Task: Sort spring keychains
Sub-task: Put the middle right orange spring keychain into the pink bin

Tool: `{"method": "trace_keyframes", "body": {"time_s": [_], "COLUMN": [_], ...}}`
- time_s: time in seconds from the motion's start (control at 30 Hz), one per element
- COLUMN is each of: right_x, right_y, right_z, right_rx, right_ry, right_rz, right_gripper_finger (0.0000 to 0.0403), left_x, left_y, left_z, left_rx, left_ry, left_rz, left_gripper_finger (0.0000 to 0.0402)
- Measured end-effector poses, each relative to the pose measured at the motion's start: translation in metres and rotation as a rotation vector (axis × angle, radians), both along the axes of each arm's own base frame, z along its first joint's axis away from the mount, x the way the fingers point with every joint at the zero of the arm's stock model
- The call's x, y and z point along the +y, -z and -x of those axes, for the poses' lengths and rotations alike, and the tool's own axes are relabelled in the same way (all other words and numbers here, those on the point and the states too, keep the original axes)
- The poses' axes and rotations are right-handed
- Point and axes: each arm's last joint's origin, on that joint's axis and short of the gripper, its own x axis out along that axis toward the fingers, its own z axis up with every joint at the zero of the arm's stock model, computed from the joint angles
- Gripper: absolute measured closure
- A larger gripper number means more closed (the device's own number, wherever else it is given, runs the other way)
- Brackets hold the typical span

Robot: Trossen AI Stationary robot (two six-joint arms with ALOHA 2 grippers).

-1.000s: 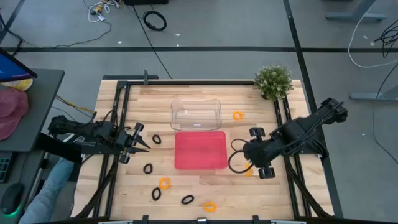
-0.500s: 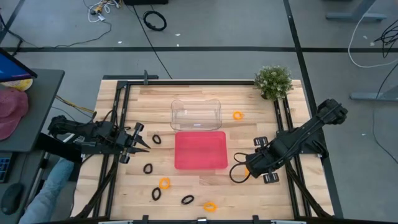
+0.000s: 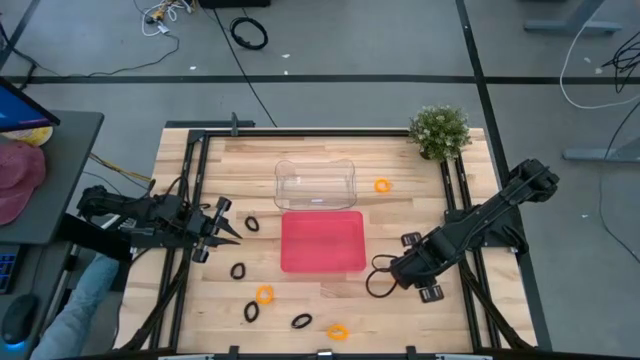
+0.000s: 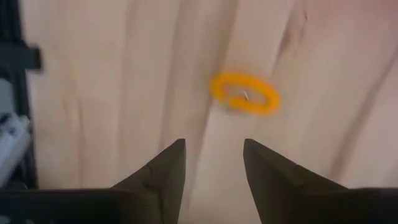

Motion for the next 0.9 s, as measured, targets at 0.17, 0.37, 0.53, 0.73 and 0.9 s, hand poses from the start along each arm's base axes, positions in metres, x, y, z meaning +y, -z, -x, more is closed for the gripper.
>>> {"method": "trace_keyframes", "body": {"time_s": [0.17, 0.37, 0.53, 0.73, 0.9], "right_x": [0.003, 0.005, 0.006, 0.01, 0.017], "right_y": [-0.001, -0.001, -0.002, -0.004, -0.009], "right_z": [-0.005, -0.007, -0.009, -0.016, -0.026], "right_rx": [-0.065, -0.09, -0.091, -0.16, -0.275], "right_ry": [-0.051, -0.081, 0.002, 0.033, 0.033], "right_rz": [-0.033, -0.042, -0.058, -0.111, -0.189], "right_gripper_finger": [0.0237, 0.0237, 0.0237, 0.0237, 0.0237], "left_x": [0.0, 0.0, 0.0, 0.0, 0.0], "left_y": [0.0, 0.0, 0.0, 0.0, 0.0], "left_z": [0.0, 0.0, 0.0, 0.0, 0.0], "left_rx": [0.0, 0.0, 0.0, 0.0, 0.0], "left_ry": [0.0, 0.0, 0.001, 0.001, 0.0], "left_rz": [0.0, 0.0, 0.0, 0.0, 0.0], "left_gripper_finger": [0.0333, 0.0333, 0.0333, 0.0333, 0.0333]}}
